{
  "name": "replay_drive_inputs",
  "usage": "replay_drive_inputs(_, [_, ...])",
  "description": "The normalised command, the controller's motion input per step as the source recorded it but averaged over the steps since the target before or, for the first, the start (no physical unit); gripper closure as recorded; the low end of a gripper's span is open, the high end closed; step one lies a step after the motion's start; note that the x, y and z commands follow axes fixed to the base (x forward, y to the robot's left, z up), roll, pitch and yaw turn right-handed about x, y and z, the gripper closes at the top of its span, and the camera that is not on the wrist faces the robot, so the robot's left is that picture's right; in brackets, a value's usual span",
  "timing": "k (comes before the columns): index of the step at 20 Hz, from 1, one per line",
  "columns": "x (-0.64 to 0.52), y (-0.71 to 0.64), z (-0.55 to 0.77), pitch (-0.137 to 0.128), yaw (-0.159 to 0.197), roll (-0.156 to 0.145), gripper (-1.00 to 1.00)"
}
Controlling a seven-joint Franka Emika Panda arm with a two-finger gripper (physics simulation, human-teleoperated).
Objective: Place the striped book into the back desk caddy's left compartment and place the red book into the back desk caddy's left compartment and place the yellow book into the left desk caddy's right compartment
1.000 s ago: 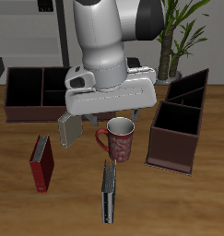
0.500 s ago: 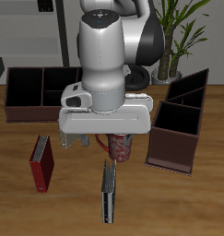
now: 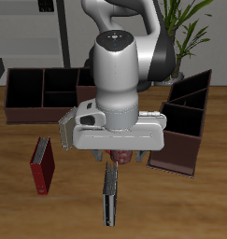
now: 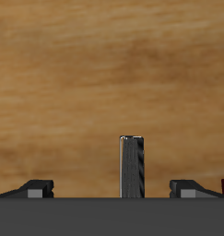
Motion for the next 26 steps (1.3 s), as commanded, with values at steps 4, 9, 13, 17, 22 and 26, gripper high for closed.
replay_drive_inputs(4, [0.08, -0.23, -0.2, 0.003, 0.013, -0.044, -1.0])
replay_drive_inputs(9, [0.03, -0.13, -0.2, -0.007, 0.014, -0.019, -1.0])
replay_drive_inputs(13, [0.04, -0.05, -0.34, 0.031, -0.021, 0.019, -1.0])
replay_drive_inputs(17, [-0.03, -0.01, -0.36, 0.026, 0.004, -0.002, -1.0])
replay_drive_inputs(22, [0.02, -0.05, -0.41, 0.053, 0.001, -0.001, -1.0])
replay_drive_inputs(26, [0.02, -0.11, -0.35, 0.049, -0.021, 0.007, -1.0])
